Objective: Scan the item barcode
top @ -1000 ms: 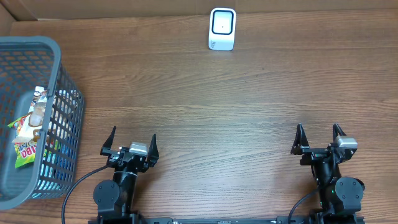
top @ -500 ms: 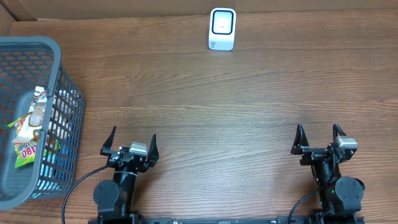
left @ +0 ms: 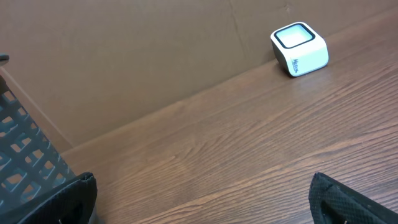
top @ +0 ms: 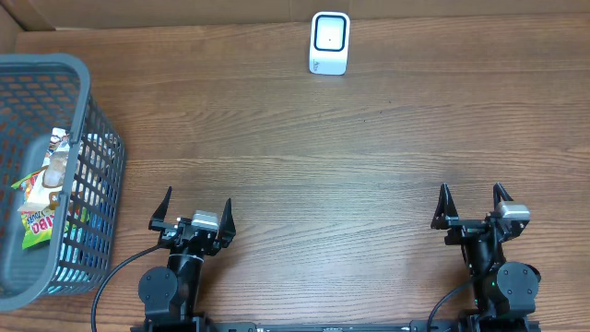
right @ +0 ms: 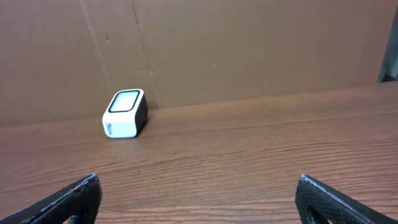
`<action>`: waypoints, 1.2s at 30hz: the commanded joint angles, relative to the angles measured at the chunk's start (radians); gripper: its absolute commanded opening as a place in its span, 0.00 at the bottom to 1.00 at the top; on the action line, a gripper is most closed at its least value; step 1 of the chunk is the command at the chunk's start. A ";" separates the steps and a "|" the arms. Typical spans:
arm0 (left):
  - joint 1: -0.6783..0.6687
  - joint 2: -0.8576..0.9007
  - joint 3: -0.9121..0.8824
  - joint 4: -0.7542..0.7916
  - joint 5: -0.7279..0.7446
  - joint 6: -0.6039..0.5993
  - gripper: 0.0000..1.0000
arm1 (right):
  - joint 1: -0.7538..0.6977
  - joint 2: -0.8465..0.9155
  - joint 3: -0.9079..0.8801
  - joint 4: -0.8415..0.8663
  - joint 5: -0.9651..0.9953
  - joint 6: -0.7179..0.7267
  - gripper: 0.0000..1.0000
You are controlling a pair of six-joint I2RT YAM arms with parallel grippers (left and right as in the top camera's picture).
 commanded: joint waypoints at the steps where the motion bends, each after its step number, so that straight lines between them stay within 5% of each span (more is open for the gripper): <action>1: 0.006 -0.011 -0.010 0.006 -0.007 -0.018 0.99 | 0.006 -0.010 -0.011 0.008 -0.001 0.003 1.00; 18: 0.006 -0.011 -0.010 0.005 -0.007 -0.018 0.99 | 0.005 -0.010 -0.011 0.018 0.076 0.003 1.00; 36: 0.006 -0.011 -0.010 0.010 -0.007 -0.017 1.00 | 0.003 -0.010 -0.010 0.016 -0.082 0.003 1.00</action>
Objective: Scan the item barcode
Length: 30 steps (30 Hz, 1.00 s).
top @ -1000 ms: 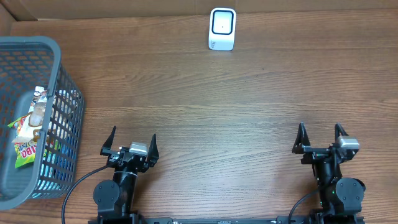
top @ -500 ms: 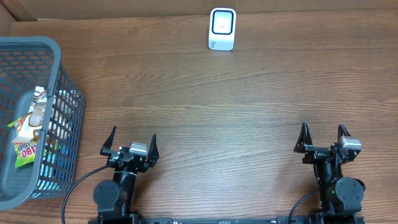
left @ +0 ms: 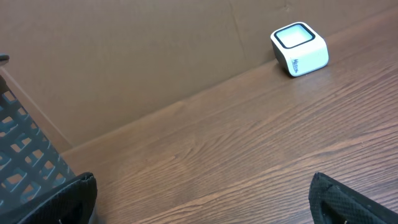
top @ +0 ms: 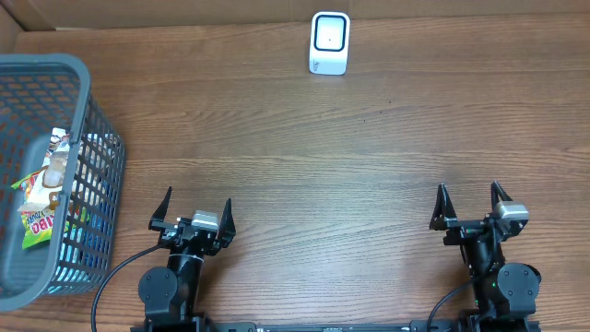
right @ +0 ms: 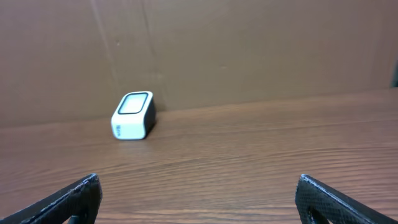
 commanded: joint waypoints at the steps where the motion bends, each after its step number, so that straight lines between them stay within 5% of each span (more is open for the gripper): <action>1: 0.006 -0.011 -0.010 0.031 0.006 -0.021 1.00 | 0.003 -0.010 -0.010 -0.002 -0.046 0.003 1.00; 7: 0.005 -0.006 -0.010 0.026 0.333 -0.145 1.00 | 0.003 -0.010 -0.010 -0.003 -0.047 0.003 1.00; 20: 0.005 0.002 0.051 0.048 0.302 -0.412 1.00 | 0.003 -0.009 0.011 0.009 -0.179 0.003 1.00; 30: 0.005 0.267 0.359 -0.102 0.302 -0.429 1.00 | 0.003 0.122 0.192 -0.092 -0.250 0.003 1.00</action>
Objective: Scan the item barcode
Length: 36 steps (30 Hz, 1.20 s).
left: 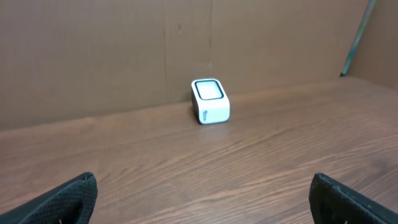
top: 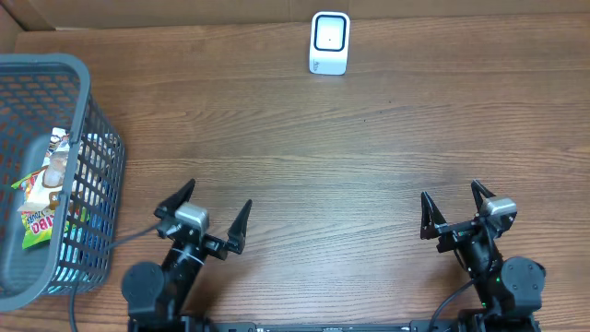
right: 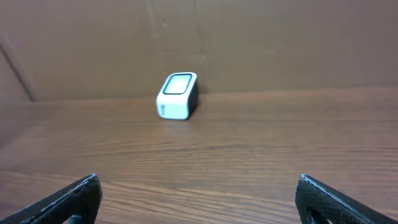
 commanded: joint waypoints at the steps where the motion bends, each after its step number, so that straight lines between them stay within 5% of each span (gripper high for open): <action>1: 0.005 0.123 0.158 -0.040 0.014 -0.027 1.00 | 0.003 0.058 0.115 -0.012 -0.057 0.003 1.00; 5: 0.005 0.310 0.396 -0.156 0.028 -0.022 1.00 | 0.003 0.162 0.247 -0.072 -0.067 0.003 1.00; 18: 0.005 0.858 1.223 -0.903 0.023 0.055 1.00 | 0.003 0.613 0.774 -0.515 -0.118 0.002 1.00; 30: 0.005 0.981 1.245 -0.910 0.117 0.029 1.00 | 0.003 0.760 0.876 -0.560 -0.336 0.003 1.00; 32: 0.005 0.995 1.246 -0.901 0.095 0.058 0.86 | 0.003 0.769 0.876 -0.552 -0.336 0.002 1.00; 36: 0.008 1.032 1.326 -0.942 -0.110 -0.051 0.80 | 0.003 0.790 0.876 -0.530 -0.332 0.002 1.00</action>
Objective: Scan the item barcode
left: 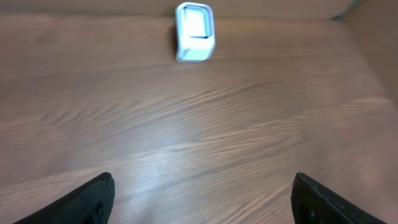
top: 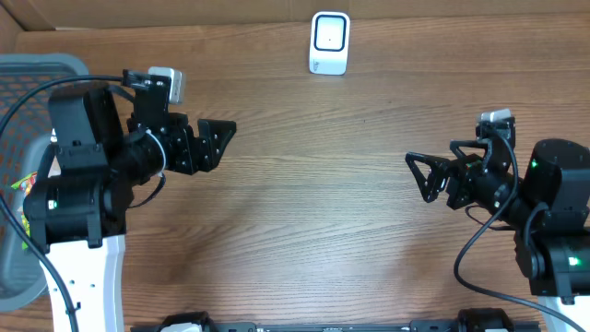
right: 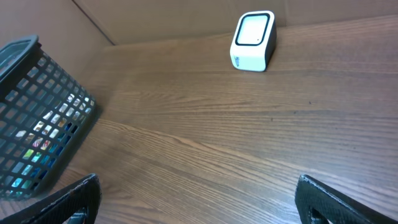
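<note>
The white scanner (top: pixel 330 41) with a dark-rimmed window stands at the table's far edge, also visible as the scanner (left: pixel 194 23) and the scanner (right: pixel 253 42). Snack packets (right: pixel 45 134) lie inside the grey basket (right: pixel 28 74) and show through its mesh. My left gripper (top: pixel 221 144) hangs open beside the basket (top: pixel 37 63) and points right, with nothing between its fingers (left: pixel 93 196). My right gripper (top: pixel 418 177) hangs open over the table's right side and points left, also empty. No item is held.
A brown cardboard wall (right: pixel 186 15) runs behind the table's far edge. The left arm's body (top: pixel 78 184) covers much of the basket from above. Bare wood (top: pixel 313 184) lies between the two grippers.
Both arms have left the front edge and stand raised over the table. The left is now beside the basket and the right is at mid right. Both grippers remain open and empty.
Both arms first sat folded at the front edge with grippers open, facing the far wall and the scanner. Then the left wrist had turned right and the right had turned slightly left. Now both are raised, their grippers facing each other.
</note>
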`<action>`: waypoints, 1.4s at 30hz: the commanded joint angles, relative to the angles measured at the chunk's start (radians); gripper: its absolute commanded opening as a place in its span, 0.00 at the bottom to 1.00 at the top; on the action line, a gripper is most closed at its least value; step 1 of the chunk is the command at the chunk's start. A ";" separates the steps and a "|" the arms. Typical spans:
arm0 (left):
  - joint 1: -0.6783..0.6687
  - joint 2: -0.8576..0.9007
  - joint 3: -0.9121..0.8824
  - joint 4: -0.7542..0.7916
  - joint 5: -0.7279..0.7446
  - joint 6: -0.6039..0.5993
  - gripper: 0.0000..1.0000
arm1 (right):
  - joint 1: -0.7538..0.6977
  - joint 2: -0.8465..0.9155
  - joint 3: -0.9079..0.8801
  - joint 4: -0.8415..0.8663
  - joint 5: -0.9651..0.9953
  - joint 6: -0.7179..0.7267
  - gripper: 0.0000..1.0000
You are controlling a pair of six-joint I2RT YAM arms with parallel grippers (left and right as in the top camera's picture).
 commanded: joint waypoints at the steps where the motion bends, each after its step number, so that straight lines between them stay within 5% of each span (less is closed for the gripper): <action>1: 0.008 0.039 0.122 -0.042 -0.211 -0.095 0.80 | 0.003 0.017 0.023 0.019 -0.018 -0.001 1.00; 7: 0.038 0.155 0.473 -0.204 -0.607 -0.249 0.85 | 0.003 0.053 0.023 0.019 -0.018 -0.001 1.00; 9: 0.084 0.194 0.582 -0.249 -0.655 -0.290 1.00 | 0.003 0.066 0.023 0.019 -0.019 -0.001 1.00; 13: 0.263 0.261 0.723 -0.315 -0.655 -0.440 1.00 | 0.003 0.087 0.023 0.011 -0.023 -0.001 1.00; 21: 0.584 0.345 0.723 -0.393 -0.616 -0.568 0.91 | 0.003 0.101 0.023 -0.008 -0.022 -0.001 1.00; 28: 0.608 0.452 0.715 -0.460 -0.623 -0.568 1.00 | 0.003 0.101 0.023 -0.014 -0.021 -0.002 1.00; 42: 0.609 0.644 0.616 -0.481 -0.674 -0.613 1.00 | 0.003 0.101 0.023 -0.037 0.008 -0.002 1.00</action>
